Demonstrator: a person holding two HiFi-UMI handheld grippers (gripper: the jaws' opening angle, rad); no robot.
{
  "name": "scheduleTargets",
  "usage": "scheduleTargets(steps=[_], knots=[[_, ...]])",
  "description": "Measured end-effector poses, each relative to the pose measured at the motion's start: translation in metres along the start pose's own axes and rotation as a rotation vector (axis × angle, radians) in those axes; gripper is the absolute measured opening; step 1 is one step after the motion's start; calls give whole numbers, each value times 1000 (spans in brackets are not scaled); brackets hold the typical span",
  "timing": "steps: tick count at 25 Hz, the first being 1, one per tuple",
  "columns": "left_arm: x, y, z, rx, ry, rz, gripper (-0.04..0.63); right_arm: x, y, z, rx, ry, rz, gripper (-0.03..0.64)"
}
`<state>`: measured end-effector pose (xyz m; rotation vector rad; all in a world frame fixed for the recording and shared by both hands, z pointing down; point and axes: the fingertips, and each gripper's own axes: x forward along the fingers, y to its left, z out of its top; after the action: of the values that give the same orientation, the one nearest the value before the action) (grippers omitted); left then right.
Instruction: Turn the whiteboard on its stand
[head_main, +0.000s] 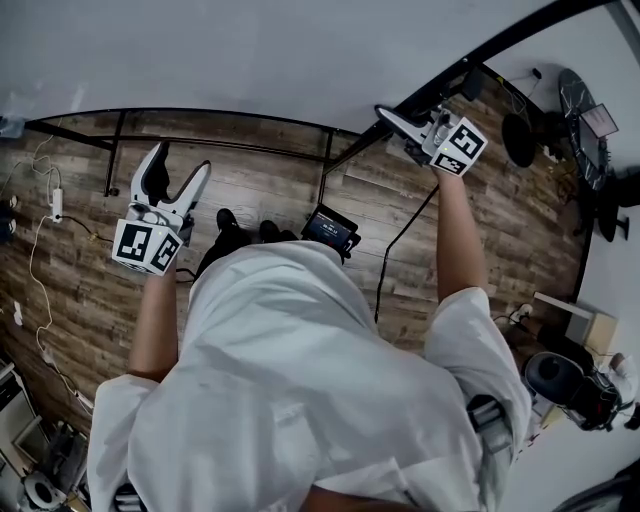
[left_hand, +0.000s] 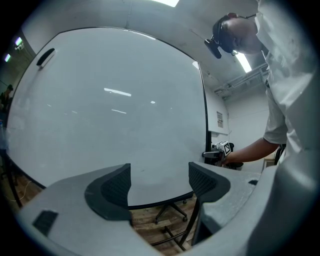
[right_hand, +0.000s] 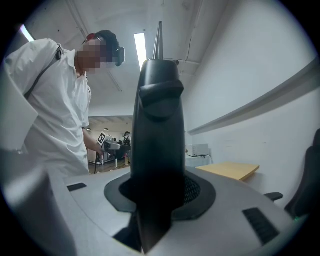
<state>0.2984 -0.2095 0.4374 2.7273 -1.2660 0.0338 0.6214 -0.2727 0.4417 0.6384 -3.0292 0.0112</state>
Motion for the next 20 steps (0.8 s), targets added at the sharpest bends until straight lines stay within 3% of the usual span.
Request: scheduleTargets(steps=[20], knots=[[9, -9, -1, 10, 14, -38, 348, -35, 6, 0, 8, 5, -7, 138]])
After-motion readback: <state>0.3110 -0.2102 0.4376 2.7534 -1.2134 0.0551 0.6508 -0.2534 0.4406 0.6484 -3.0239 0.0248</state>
